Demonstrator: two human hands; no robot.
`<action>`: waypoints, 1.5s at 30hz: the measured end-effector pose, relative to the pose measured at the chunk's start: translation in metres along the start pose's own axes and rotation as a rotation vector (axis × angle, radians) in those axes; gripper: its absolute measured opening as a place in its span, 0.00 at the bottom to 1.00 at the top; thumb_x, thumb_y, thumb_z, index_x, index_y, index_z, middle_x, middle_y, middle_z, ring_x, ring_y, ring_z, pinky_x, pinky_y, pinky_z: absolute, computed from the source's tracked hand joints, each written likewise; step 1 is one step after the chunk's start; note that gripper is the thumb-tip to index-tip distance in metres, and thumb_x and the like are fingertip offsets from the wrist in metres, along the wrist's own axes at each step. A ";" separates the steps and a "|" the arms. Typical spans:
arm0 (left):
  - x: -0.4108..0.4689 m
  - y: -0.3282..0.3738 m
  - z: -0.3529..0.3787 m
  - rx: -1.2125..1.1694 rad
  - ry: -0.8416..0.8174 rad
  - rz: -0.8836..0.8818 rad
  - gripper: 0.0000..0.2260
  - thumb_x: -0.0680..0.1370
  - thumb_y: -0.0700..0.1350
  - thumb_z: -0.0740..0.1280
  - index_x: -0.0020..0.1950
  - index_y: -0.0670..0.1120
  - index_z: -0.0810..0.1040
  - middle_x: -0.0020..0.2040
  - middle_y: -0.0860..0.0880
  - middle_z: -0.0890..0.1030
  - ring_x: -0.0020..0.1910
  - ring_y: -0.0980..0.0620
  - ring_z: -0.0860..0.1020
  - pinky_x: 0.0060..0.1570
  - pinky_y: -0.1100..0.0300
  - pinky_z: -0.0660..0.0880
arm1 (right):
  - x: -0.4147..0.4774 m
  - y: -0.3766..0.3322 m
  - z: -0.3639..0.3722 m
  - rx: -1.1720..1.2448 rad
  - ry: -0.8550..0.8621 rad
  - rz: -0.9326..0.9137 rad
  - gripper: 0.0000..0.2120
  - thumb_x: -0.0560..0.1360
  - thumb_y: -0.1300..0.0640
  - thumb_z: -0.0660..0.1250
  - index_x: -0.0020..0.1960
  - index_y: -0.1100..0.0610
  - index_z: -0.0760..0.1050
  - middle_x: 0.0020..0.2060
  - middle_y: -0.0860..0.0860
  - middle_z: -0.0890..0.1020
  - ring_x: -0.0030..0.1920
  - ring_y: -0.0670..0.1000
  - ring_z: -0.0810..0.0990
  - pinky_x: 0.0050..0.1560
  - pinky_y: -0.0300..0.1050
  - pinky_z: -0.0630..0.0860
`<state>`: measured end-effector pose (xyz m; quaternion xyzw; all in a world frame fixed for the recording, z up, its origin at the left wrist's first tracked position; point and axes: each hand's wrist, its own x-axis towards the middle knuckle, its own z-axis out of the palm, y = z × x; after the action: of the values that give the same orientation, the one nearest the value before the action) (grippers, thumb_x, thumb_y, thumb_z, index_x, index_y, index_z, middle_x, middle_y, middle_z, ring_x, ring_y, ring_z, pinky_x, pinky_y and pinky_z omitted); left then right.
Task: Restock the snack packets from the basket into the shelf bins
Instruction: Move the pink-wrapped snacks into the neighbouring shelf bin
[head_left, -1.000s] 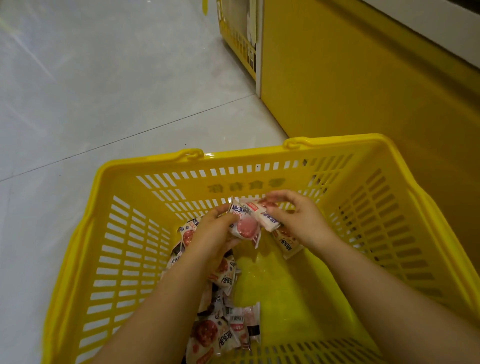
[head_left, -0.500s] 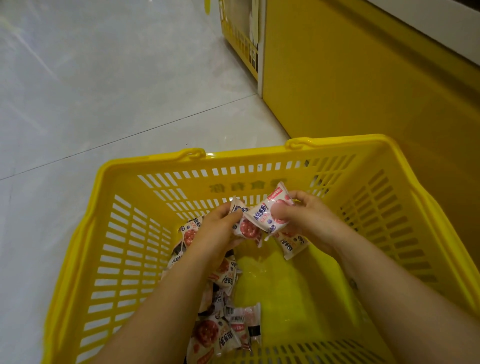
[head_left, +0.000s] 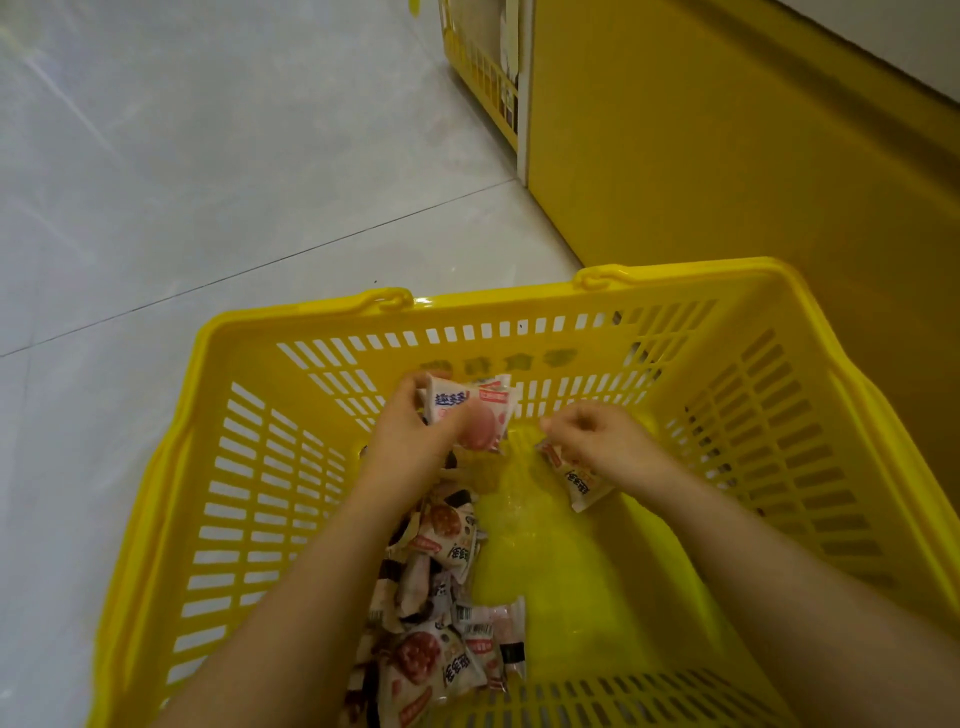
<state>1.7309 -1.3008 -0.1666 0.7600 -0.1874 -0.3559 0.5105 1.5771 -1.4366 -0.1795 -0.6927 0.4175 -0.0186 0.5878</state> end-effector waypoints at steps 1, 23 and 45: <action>0.001 0.000 -0.008 0.012 0.011 0.026 0.13 0.73 0.48 0.72 0.54 0.56 0.74 0.49 0.51 0.83 0.45 0.55 0.84 0.38 0.59 0.81 | 0.000 0.003 0.008 -0.092 -0.054 -0.007 0.07 0.75 0.52 0.70 0.47 0.56 0.80 0.38 0.49 0.81 0.35 0.44 0.76 0.40 0.38 0.74; -0.003 -0.007 -0.043 0.110 0.104 0.064 0.13 0.75 0.45 0.71 0.56 0.55 0.74 0.48 0.56 0.80 0.43 0.61 0.80 0.32 0.68 0.76 | -0.022 0.021 0.094 -0.507 -0.448 -0.226 0.31 0.68 0.52 0.75 0.67 0.48 0.66 0.53 0.48 0.76 0.49 0.47 0.75 0.44 0.43 0.74; -0.001 -0.013 -0.043 0.116 0.105 0.050 0.12 0.75 0.46 0.71 0.54 0.59 0.73 0.49 0.56 0.79 0.43 0.61 0.80 0.30 0.71 0.75 | 0.011 0.051 -0.004 -0.340 0.022 0.231 0.18 0.73 0.55 0.72 0.57 0.64 0.74 0.50 0.58 0.81 0.50 0.57 0.81 0.44 0.44 0.74</action>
<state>1.7604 -1.2669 -0.1683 0.8010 -0.1993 -0.2913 0.4836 1.5542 -1.4446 -0.2257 -0.7291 0.4978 0.1120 0.4561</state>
